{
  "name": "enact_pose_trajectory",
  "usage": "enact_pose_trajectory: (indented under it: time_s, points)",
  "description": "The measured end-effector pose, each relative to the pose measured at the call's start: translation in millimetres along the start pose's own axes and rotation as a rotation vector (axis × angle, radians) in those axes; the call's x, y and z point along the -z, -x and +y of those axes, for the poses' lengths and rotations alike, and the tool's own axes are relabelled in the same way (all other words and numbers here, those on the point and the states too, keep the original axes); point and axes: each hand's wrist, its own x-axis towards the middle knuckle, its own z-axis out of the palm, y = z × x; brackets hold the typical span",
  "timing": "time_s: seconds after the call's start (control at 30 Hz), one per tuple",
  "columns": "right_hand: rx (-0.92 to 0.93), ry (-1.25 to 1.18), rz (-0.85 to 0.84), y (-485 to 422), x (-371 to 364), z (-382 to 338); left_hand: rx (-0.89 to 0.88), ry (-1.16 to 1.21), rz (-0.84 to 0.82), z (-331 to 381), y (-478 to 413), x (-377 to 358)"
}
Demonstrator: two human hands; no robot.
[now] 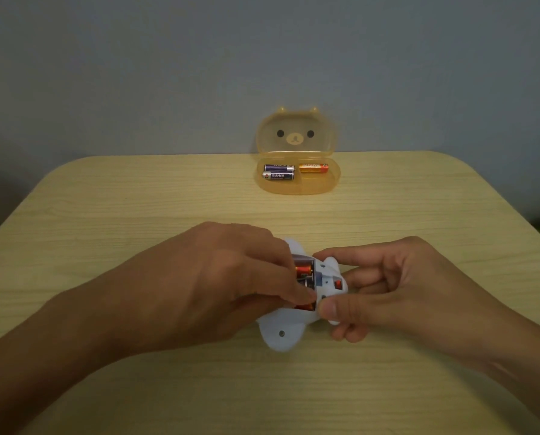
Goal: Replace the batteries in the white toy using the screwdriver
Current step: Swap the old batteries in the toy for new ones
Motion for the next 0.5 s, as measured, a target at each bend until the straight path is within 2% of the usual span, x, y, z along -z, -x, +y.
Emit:
enact_pose_trajectory:
  time_s: [0.1, 0.2, 0.33, 0.43, 0.5]
  points:
    - [0.004, -0.002, 0.002, -1, -1, -1, -0.056, -0.136, -0.043, 5, -1, 1]
    - [-0.001, -0.014, 0.005, -1, 0, -1, -0.029, -0.143, -0.053, 6, 2, 3]
    - [-0.002, -0.017, -0.002, -1, 1, -2, 0.125, 0.077, 0.024, -15, 17, 25]
    - [0.001, -0.007, 0.011, -1, 1, -2, 0.25, 0.025, 0.015, -40, 39, 48]
    - [0.002, 0.003, 0.018, -2, 0, -2, 0.358, -0.03, -0.066, -50, 55, 56]
